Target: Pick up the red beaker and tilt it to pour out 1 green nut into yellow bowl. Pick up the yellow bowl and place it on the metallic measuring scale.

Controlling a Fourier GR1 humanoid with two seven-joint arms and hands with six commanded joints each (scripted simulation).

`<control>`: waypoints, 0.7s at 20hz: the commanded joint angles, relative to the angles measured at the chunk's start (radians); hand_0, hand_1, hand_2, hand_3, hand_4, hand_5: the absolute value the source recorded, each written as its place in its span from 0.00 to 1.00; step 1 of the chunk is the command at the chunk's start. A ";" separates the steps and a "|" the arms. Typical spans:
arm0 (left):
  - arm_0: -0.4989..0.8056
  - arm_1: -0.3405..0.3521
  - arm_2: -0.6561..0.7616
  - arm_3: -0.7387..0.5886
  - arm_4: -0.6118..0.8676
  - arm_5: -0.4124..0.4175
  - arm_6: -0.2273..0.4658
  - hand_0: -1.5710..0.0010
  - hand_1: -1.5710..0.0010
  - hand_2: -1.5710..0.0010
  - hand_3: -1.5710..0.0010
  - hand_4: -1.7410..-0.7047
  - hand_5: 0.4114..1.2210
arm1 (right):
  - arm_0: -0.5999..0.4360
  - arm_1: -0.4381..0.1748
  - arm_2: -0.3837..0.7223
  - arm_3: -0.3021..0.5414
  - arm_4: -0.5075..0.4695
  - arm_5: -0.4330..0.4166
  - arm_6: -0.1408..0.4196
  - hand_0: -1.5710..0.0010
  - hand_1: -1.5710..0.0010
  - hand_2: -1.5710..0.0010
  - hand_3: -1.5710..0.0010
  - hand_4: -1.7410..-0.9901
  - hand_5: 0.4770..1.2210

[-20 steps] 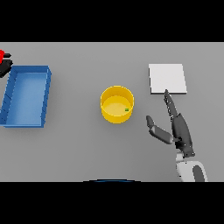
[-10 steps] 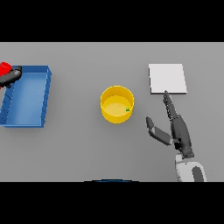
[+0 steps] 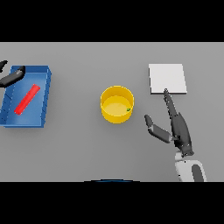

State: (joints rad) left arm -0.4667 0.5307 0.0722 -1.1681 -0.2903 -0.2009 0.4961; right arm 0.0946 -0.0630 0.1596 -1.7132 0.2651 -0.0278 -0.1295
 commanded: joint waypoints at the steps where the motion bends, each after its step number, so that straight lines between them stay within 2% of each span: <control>1: 0.005 -0.003 0.004 -0.012 0.005 0.008 -0.016 0.95 0.95 0.96 0.95 0.93 0.27 | -0.014 0.001 -0.001 0.006 0.003 -0.001 0.031 1.00 1.00 1.00 1.00 0.80 0.22; 2: 0.001 -0.006 0.011 -0.013 0.010 0.018 -0.028 0.96 0.96 0.96 0.96 0.93 0.27 | -0.005 -0.008 0.013 0.011 0.046 -0.013 0.056 1.00 1.00 1.00 1.00 0.81 0.21; 4: 0.011 -0.022 0.020 -0.033 0.031 0.028 -0.059 0.97 0.98 0.98 0.98 0.92 0.29 | -0.032 -0.033 0.041 -0.002 0.074 0.018 0.039 1.00 1.00 1.00 1.00 0.87 0.23; 5: 0.013 -0.030 0.023 -0.044 0.038 0.031 -0.055 0.98 0.98 0.98 0.98 0.92 0.30 | -0.069 -0.051 0.053 0.009 0.089 0.041 0.054 1.00 1.00 1.00 1.00 0.88 0.25; 7: 0.017 -0.038 0.028 -0.060 0.052 0.033 -0.056 0.99 0.99 0.99 0.99 0.91 0.31 | -0.126 -0.136 0.070 0.022 0.146 0.095 0.075 1.00 1.00 1.00 1.00 0.85 0.25; 9: 0.017 -0.050 0.021 -0.071 0.049 0.039 -0.047 0.99 0.99 0.99 0.99 0.91 0.32 | -0.189 -0.193 0.113 0.046 0.233 0.131 0.109 1.00 1.00 1.00 1.00 0.82 0.22; 11: 0.025 -0.057 0.021 -0.076 0.054 0.037 -0.043 0.99 0.99 1.00 1.00 0.90 0.34 | -0.247 -0.241 0.169 0.080 0.324 0.156 0.079 1.00 1.00 1.00 1.00 0.80 0.20; 12: 0.028 -0.056 0.023 -0.082 0.055 0.037 -0.040 1.00 1.00 1.00 1.00 0.90 0.34 | -0.292 -0.263 0.198 0.086 0.367 0.184 0.090 1.00 1.00 1.00 1.00 0.80 0.20; 14: 0.019 -0.054 0.029 -0.074 0.064 0.028 -0.032 1.00 1.00 1.00 1.00 0.90 0.34 | -0.373 -0.294 0.245 0.127 0.425 0.226 0.076 1.00 1.00 1.00 1.00 0.78 0.21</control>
State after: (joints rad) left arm -0.4482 0.4763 0.1015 -1.2420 -0.2262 -0.1724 0.4650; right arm -0.2792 -0.3565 0.4044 -1.5866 0.6902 0.1973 -0.0532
